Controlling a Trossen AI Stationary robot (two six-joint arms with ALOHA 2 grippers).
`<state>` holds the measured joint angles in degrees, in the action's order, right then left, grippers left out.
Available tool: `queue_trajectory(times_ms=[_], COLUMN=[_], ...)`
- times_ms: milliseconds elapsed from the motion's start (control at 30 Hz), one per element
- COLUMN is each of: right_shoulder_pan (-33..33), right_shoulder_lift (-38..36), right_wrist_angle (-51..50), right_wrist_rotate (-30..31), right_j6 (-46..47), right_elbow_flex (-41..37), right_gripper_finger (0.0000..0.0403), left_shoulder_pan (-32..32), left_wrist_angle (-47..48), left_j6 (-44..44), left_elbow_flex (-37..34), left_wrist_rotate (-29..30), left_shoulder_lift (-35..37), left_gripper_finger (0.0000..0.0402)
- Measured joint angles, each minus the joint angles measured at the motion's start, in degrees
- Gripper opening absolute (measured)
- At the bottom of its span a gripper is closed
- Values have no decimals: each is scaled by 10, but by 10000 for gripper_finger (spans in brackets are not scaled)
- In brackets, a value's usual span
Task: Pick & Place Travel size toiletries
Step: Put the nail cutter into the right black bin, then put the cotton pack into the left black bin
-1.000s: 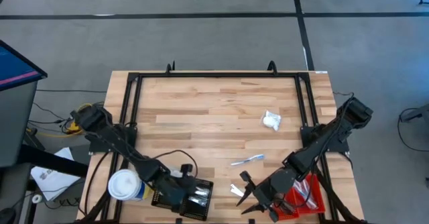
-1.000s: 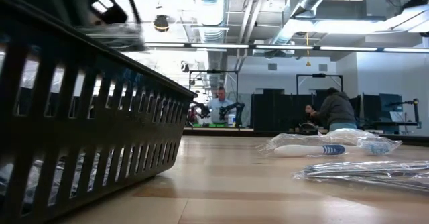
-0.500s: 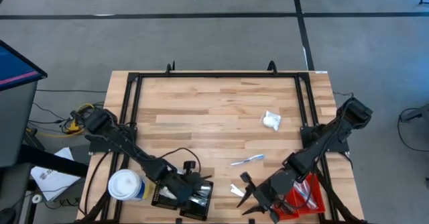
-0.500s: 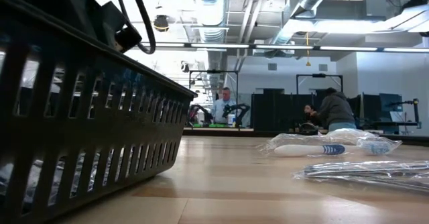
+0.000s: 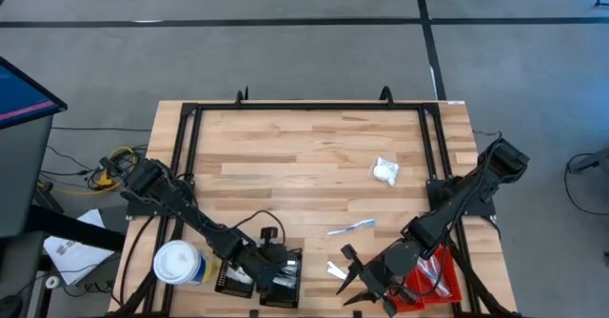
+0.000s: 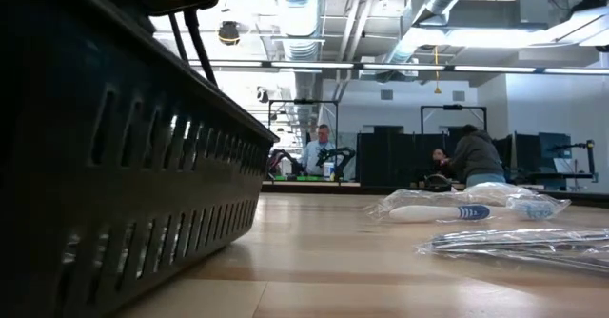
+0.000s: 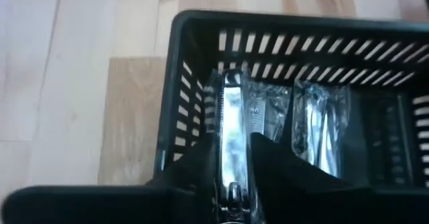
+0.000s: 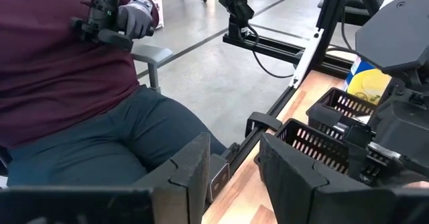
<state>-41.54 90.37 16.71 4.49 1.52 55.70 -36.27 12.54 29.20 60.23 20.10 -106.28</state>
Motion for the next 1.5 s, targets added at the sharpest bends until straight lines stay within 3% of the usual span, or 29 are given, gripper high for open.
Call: queue_trajectory(times_ms=[200,667,933,1500], right_shoulder_pan=[0,0,0,4], right_shoulder_lift=[0,0,0,0], right_wrist_angle=[0,-4,-4,-23], right_wrist_rotate=[0,0,0,0], right_j6=[0,0,0,16], right_elbow_flex=[0,0,0,0], right_gripper_finger=[125,125,125,125], left_shoulder_pan=[0,-25,-47,-49], left_wrist_angle=[-1,6,-2,-12], left_j6=[6,-3,-32,-35], left_elbow_flex=[0,0,0,0], left_wrist_rotate=[7,27,70,90], left_shoulder_lift=[0,61,106,113], left_gripper_finger=[131,104,104,104])
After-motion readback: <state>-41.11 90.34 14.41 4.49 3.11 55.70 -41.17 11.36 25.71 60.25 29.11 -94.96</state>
